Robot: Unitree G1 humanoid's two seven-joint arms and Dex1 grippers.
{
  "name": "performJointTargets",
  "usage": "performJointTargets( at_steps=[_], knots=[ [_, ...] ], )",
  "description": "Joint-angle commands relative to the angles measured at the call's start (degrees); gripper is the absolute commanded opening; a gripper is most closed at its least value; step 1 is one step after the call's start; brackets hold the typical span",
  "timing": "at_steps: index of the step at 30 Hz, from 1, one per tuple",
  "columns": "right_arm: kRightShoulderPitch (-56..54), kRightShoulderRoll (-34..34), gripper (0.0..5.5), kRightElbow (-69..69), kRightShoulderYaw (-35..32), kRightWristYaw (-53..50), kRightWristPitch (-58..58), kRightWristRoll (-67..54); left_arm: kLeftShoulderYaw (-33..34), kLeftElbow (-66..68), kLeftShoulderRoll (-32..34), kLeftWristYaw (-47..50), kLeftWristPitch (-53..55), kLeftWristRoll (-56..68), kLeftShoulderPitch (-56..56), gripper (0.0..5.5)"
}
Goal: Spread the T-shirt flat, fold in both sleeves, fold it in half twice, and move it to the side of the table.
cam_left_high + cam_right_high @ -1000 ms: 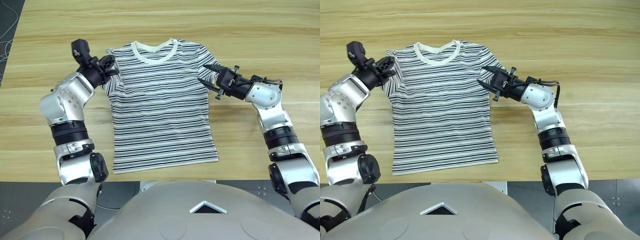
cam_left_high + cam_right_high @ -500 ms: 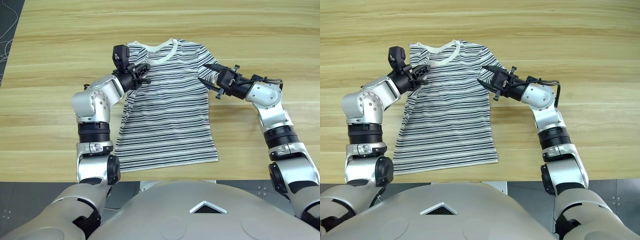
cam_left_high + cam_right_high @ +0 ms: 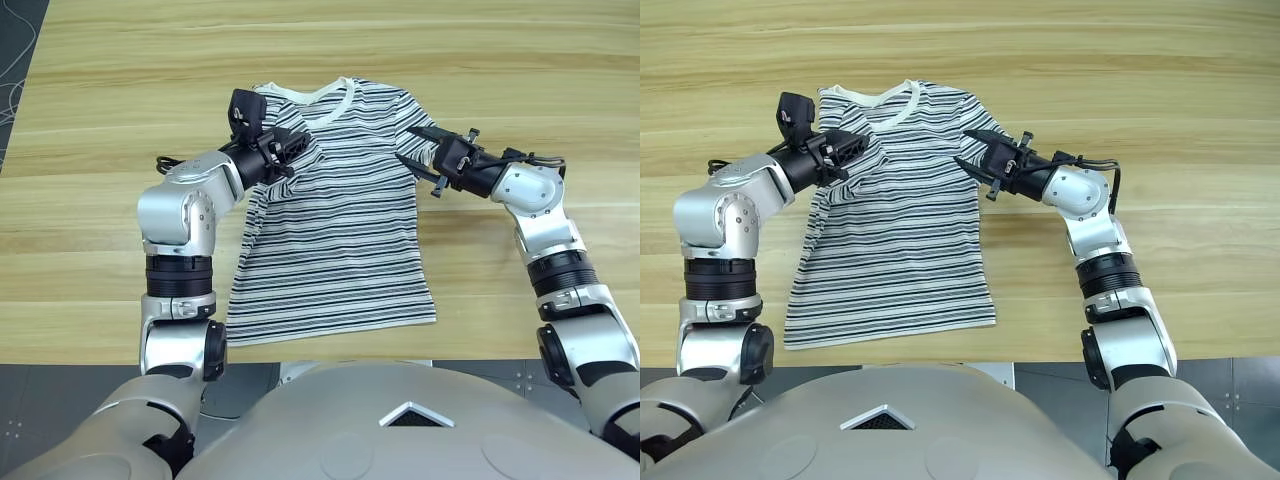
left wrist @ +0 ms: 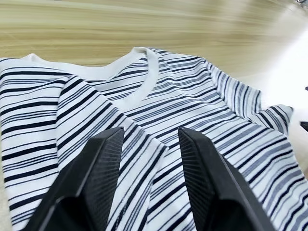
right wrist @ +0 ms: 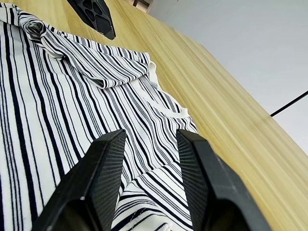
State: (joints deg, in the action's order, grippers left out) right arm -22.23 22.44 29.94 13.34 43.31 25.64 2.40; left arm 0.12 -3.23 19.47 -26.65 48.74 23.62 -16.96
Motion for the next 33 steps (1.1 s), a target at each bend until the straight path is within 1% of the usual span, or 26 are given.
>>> performJointTargets(
  at_steps=[1, 3, 5, 8, 10, 18, 27, 33],
  knots=[
    [-9.63, -2.90, 1.95, 7.89, -7.21, 3.55, -10.97, -10.41, 5.10, 4.16, 3.67, 2.97, -7.06, -3.27, -5.66, 2.10],
    [-16.20, -3.62, 1.95, 17.89, -9.99, 3.14, -17.66, -12.16, 7.68, 15.47, 6.74, 8.83, -18.51, -9.70, -10.04, 2.10],
    [-21.89, -4.33, 1.95, 28.28, -11.68, 1.19, -23.08, -11.94, 10.11, 25.87, 9.12, 11.67, -27.46, -12.64, -13.19, 2.10],
    [-26.54, -5.60, 1.95, 37.94, -13.48, -0.71, -27.94, -11.29, 11.98, 32.03, 9.90, 11.53, -33.28, -13.13, -14.75, 2.10],
    [-27.89, -6.62, 1.95, 41.58, -13.84, -1.47, -29.07, -10.24, 12.45, 34.23, 10.02, 10.84, -35.40, -13.17, -14.92, 2.10],
    [-28.81, -9.64, 1.95, 45.86, -15.09, -4.67, -30.52, -7.34, 16.04, 35.01, 11.08, 8.95, -35.72, -11.11, -11.90, 2.10],
    [-26.78, -9.16, 1.95, 46.35, -14.01, -7.65, -29.10, -2.26, 17.59, 32.91, 11.60, 7.74, -34.17, -10.44, -9.88, 2.10],
    [-26.95, -8.54, 1.95, 46.04, -16.09, -7.21, -28.22, -2.56, 17.66, 31.48, 11.20, 7.27, -33.00, -10.32, -9.15, 2.10]
  ],
)
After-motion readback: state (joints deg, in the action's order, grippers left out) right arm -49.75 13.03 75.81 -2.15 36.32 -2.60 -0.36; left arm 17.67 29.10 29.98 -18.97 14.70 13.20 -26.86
